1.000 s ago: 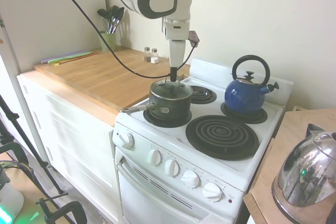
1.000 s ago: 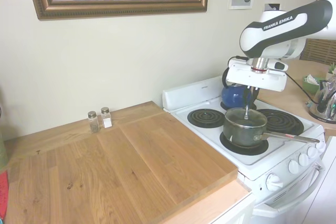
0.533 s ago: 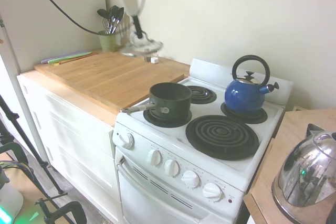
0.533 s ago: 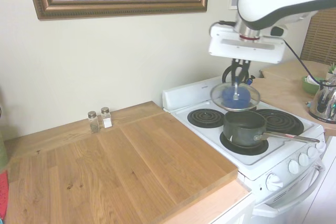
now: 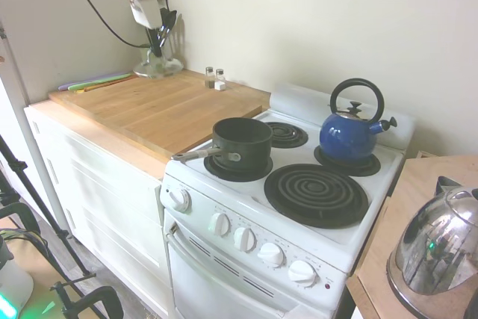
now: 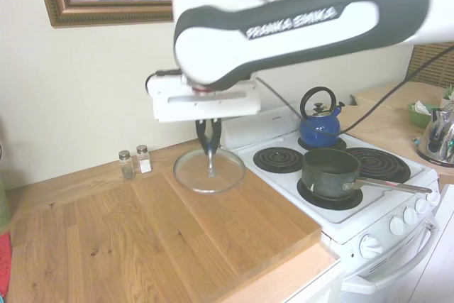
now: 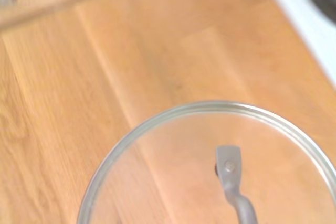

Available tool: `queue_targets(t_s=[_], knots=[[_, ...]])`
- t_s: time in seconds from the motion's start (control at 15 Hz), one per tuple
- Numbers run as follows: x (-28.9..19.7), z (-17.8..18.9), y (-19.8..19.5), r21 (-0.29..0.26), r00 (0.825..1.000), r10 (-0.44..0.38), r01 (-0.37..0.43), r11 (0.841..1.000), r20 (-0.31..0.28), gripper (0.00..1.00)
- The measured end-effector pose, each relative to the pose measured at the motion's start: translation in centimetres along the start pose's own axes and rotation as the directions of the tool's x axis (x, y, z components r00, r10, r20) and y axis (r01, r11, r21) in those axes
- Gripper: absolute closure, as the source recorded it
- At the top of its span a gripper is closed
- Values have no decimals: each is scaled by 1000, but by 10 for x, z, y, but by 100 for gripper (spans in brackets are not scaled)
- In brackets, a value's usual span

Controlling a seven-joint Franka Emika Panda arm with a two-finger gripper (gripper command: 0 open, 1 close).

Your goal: Uncover the lid of the pot

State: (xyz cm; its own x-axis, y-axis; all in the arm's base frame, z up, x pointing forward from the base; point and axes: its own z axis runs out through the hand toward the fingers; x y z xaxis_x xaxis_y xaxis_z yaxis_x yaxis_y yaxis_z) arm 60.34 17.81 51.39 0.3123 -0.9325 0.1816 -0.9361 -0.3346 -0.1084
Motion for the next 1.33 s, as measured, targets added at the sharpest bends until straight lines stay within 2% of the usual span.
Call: queue_targets(t_s=[0.2, 0.4, 0.93, 1.0, 1.13, 1.33], knots=[[-15, 52, -42, -70, 1000, -24, 25, 997, 9, 100], [-29, 72, -68, -108, 999, -34, 35, 993, 12, 100], [-12, 130, -87, -219, 993, -72, 92, 971, 96, 100], [-10, 135, -87, -244, 993, -76, 97, 965, 94, 0], [-6, 141, -87, -281, 995, -75, 93, 955, 72, 0], [-2, 142, -90, -294, 995, -82, 97, 951, 65, 0]])
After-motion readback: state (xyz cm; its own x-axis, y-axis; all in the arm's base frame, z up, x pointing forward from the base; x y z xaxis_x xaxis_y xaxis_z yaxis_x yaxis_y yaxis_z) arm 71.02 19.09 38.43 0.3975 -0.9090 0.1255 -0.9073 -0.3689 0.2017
